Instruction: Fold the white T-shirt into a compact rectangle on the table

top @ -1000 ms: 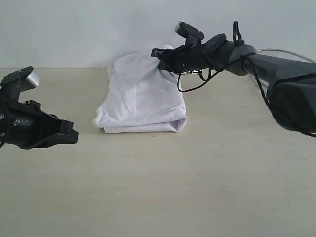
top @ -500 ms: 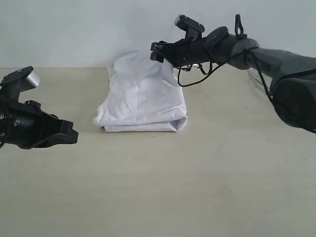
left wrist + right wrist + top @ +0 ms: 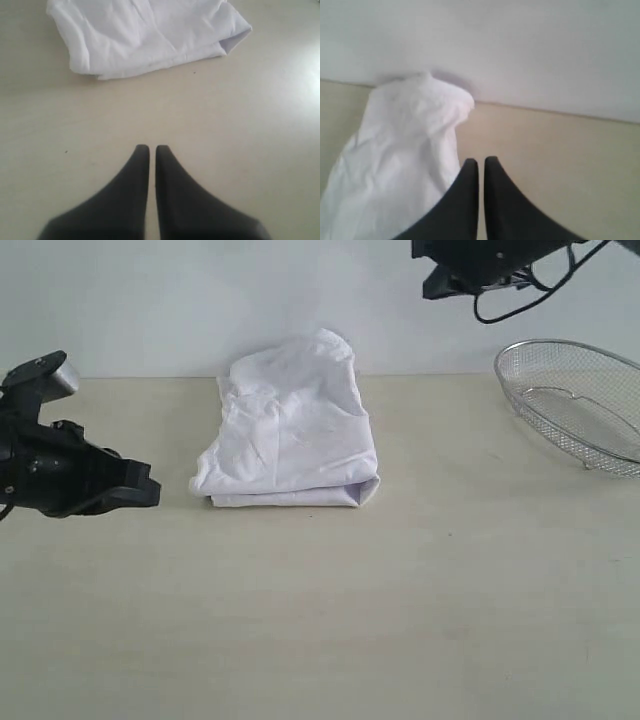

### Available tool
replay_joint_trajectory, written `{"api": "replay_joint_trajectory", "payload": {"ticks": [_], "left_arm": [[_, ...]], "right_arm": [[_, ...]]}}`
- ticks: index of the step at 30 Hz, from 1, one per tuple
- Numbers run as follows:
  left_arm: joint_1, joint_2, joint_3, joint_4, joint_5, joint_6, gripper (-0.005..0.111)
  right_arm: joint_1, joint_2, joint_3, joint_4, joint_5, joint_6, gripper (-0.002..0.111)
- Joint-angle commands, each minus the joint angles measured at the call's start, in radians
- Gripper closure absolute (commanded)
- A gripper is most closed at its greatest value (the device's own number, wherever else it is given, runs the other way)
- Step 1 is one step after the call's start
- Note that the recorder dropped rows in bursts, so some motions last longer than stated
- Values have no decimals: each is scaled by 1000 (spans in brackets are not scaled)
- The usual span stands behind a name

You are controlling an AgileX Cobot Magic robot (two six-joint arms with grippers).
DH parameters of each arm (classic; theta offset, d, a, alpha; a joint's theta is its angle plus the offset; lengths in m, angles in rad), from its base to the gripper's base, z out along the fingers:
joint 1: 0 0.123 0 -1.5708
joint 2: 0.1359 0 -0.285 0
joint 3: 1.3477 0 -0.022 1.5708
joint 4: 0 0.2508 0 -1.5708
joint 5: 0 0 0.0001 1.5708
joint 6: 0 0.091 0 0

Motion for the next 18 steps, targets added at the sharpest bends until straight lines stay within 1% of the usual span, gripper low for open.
{"api": "replay_joint_trajectory", "payload": {"ticks": [1,3,5,6,9,11,12,14,16,18], "left_arm": [[1,36,-41,-7,-20,14,102],[1,76,-70,-7,-20,22,102],[1,149,-121,-7,-20,27,102],[1,181,-143,-11,-20,27,102],[1,274,-211,-28,-16,27,102],[1,309,-238,-33,1,27,102],[1,320,-250,-35,22,27,102],[-1,339,-265,-60,94,27,102],[-11,340,-269,-63,84,30,102],[-23,340,-278,-67,59,43,102]], "right_arm": [[-45,-13,-4,-28,219,-72,109],[-38,-5,-4,-28,313,-122,109],[10,10,-4,-29,326,-136,109],[32,19,-4,-29,294,-133,109],[131,73,-4,-22,23,-72,109],[189,129,-4,-14,-107,-39,109],[200,148,-4,-12,-152,-28,109],[213,214,-4,66,-294,15,109],[213,257,-4,126,-356,15,109],[214,291,-4,130,-337,19,109]]}}
